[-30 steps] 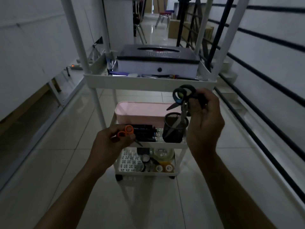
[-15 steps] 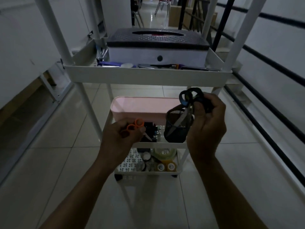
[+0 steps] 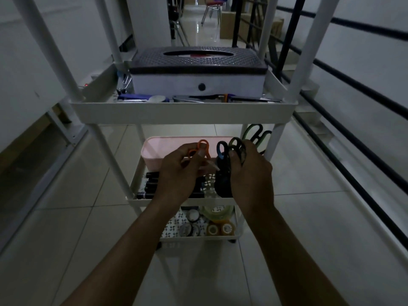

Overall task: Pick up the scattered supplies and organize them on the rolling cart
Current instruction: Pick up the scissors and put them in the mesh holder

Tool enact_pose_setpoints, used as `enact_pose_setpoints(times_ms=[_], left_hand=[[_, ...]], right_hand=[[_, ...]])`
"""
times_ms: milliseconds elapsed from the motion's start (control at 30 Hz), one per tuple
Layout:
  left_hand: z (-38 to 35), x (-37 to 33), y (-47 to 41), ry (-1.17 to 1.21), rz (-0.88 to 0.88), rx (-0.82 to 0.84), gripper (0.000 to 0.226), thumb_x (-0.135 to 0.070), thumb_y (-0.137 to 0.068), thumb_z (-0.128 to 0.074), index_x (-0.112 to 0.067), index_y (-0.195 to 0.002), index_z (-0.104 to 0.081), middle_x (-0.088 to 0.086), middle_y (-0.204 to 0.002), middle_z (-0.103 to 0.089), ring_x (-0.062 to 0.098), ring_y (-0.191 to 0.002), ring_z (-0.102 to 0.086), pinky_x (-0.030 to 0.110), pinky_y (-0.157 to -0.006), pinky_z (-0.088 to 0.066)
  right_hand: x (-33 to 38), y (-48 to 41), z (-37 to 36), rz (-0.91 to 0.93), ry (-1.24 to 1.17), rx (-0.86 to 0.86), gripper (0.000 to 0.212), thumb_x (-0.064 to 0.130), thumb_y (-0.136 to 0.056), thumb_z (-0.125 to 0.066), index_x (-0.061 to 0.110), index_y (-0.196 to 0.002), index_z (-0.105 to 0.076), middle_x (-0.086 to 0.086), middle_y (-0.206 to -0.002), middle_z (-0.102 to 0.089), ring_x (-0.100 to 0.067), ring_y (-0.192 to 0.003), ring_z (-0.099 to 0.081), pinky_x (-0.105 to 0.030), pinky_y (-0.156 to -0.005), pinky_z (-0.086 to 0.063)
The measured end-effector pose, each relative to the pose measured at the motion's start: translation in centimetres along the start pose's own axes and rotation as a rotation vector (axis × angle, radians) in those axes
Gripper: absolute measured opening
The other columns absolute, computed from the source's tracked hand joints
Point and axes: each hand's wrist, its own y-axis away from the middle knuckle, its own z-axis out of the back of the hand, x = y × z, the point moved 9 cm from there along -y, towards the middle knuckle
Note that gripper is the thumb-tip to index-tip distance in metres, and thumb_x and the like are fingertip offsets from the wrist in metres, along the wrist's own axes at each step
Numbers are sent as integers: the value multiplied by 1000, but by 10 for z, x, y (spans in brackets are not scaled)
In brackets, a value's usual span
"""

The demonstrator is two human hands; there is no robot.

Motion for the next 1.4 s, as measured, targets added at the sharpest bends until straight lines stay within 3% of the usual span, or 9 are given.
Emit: enact_pose_setpoints(times_ms=[167,367,433,600,767,900,1133,1300,1400], left_hand=[[-4,-1,-14,-4,-48,-17,17,-10,-93,-60,-15,-108,-67,2,-96,-71,14,-83,-72,21,-68,-59],[-25,11,-33,-162,-87,49,19,-17,-81,-76,-21,-95,-64,0,-94,-73,14,-86,-71,35,-74,-60],[-30,14,-37,-289,-137,53,17,-22,-79,-78,-19,-93,-67,-6,-90,-73,3,-85,-68,19,-77,-55],[-41,25,-36,-438,-190,100,18,-23,-83,-75,-15,-100,-76,-3,-97,-72,-6,-77,-63,-2,-68,-41],[-39,21,-25,-492,-296,18,31,-25,-89,-68,-18,-119,-67,0,-112,-50,-20,-87,-52,-4,-70,-40],[-29,42,-22,-421,-178,-9,33,-22,-94,-61,-22,-127,-60,-9,-105,-64,-11,-87,-61,3,-71,-48],[-26,46,-17,-376,-89,25,23,-25,-97,-55,-23,-117,-66,-15,-99,-68,-10,-90,-61,6,-74,-49],[6,34,8,-369,-43,111,11,-27,-93,-62,-33,-100,-68,-18,-94,-71,-4,-88,-66,11,-71,-54],[39,24,19,-457,26,218,12,-22,-91,-65,-28,-100,-70,-12,-96,-70,0,-88,-66,8,-70,-51]], right_hand=[[20,8,11,245,179,-28,49,6,-90,-59,11,-137,-43,-16,-139,-51,-30,-127,-53,-45,-94,-54],[18,28,7,282,196,108,58,-5,-87,-52,8,-142,-40,-16,-152,-34,-33,-134,-42,-45,-108,-38],[11,32,7,283,151,115,51,2,-92,-49,9,-141,-41,-15,-147,-44,-29,-131,-48,-46,-103,-47],[-1,40,26,304,94,28,42,21,-95,-36,-1,-125,-56,-17,-115,-67,-24,-106,-66,-38,-86,-58],[-19,47,48,277,15,-137,19,3,-93,-52,3,-107,-64,-7,-97,-70,-11,-90,-68,-6,-82,-49],[-44,37,53,75,-140,-201,28,10,-91,-58,12,-118,-55,9,-111,-56,2,-90,-60,-7,-73,-50],[-46,32,39,63,-116,-119,30,15,-94,-57,12,-123,-57,10,-108,-59,14,-89,-54,4,-69,-43],[-43,31,49,1,-62,-113,38,19,-92,-56,16,-129,-50,-1,-125,-59,-12,-105,-59,-20,-80,-49],[-20,23,70,16,-48,-186,38,17,-90,-59,17,-127,-50,-2,-124,-59,-13,-103,-57,-25,-80,-50]])
